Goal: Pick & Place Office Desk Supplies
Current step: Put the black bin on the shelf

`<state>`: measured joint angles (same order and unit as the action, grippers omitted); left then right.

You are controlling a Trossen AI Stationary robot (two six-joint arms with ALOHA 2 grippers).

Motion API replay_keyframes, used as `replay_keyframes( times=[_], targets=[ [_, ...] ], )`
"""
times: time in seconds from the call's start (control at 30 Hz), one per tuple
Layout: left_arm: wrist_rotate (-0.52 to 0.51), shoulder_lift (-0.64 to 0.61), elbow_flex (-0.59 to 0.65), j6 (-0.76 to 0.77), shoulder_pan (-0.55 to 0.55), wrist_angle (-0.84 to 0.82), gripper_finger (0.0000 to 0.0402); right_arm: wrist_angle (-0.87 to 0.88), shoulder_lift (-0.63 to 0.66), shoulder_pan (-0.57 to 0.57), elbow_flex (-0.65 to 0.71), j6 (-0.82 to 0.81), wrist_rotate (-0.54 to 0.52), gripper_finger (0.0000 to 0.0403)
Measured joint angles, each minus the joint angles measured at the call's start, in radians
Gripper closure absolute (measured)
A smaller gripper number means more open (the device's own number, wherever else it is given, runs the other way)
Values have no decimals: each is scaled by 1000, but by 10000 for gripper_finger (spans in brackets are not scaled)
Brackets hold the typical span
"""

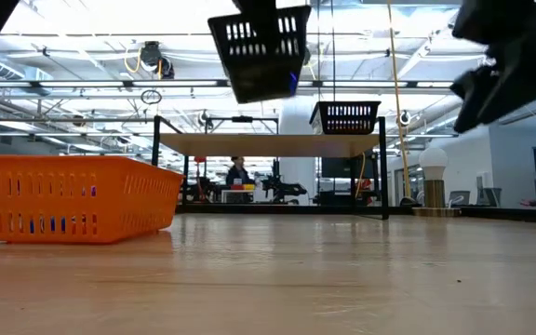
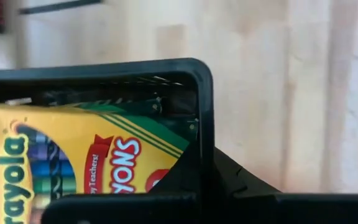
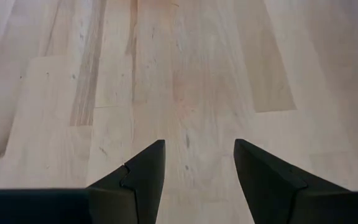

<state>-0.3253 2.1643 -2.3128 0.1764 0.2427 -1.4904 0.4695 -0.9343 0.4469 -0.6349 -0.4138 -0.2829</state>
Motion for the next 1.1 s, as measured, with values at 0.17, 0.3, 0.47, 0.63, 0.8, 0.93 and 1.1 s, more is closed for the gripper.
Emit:
replay_keyframes(
  times=[0.17,0.3,0.47,0.63,0.8,0.93,1.1],
  targets=[
    [-12,-28,-34,-49,-70,-35,401,-137,28,-1,100,0,0,220],
    [-12,-33,-35,-64,-139,-57,401,-167,53,-3,111,10,-2,220],
    [-11,-33,-35,-129,-205,-48,401,-225,81,-2,111,59,-3,220],
    [-6,-33,-35,-162,-259,-43,401,-284,88,-2,111,160,-4,220],
    [14,-33,-35,-240,-306,-2,401,-293,88,-2,111,195,-6,220],
    [56,-33,-35,-285,-347,47,401,-293,88,-2,111,202,-6,220],
    [67,-33,-35,-330,-400,76,401,-294,88,-2,111,217,-7,220]
  ],
)
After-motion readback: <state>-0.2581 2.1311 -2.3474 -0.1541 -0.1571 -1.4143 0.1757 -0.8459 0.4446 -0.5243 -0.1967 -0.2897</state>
